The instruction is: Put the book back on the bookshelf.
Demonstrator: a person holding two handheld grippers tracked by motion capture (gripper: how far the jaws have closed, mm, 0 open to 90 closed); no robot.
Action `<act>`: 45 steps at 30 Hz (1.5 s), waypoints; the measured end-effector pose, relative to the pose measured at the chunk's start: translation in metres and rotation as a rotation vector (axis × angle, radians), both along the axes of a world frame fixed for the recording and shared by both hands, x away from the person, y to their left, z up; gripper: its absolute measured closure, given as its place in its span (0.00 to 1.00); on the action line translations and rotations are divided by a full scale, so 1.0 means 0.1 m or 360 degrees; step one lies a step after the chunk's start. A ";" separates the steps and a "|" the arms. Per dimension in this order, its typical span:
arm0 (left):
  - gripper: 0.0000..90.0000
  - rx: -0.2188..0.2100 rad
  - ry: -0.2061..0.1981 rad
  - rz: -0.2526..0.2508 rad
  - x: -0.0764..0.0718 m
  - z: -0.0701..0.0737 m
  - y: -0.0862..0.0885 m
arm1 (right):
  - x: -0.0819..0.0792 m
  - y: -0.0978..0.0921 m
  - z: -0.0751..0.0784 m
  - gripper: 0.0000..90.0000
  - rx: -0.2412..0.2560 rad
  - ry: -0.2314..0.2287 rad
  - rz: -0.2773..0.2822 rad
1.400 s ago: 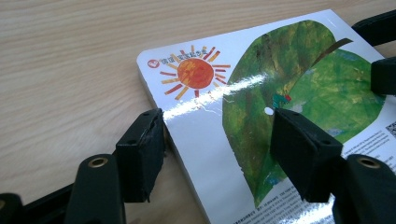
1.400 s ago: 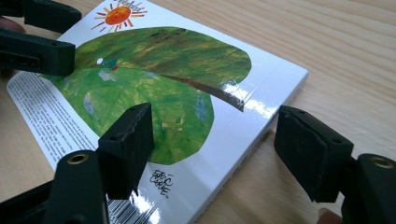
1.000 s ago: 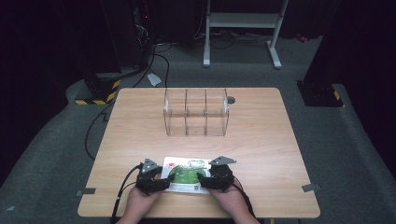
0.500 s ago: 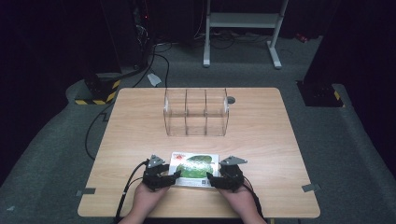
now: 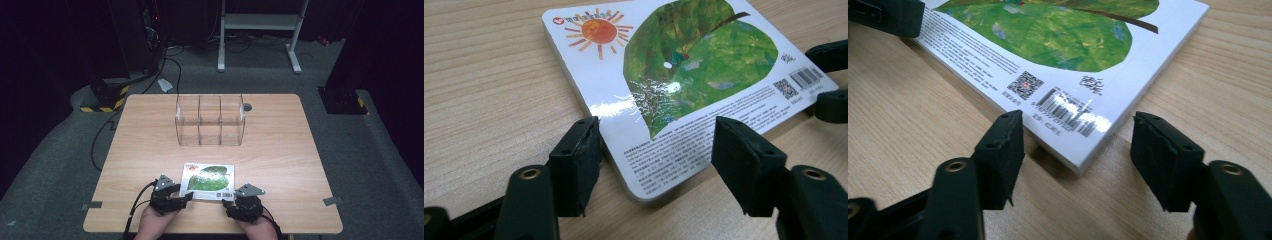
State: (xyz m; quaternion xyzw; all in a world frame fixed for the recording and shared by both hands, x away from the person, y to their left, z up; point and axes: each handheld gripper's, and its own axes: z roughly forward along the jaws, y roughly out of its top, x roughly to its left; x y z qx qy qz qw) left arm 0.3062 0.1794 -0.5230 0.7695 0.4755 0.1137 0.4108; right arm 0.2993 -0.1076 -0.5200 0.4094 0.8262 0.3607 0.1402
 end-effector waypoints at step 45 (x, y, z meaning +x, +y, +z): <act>0.46 -0.0016 -0.0084 0.0074 0.28 0.02 -0.17 | 0.19 -0.03 -0.02 0.23 0.0010 0.0009 -0.0028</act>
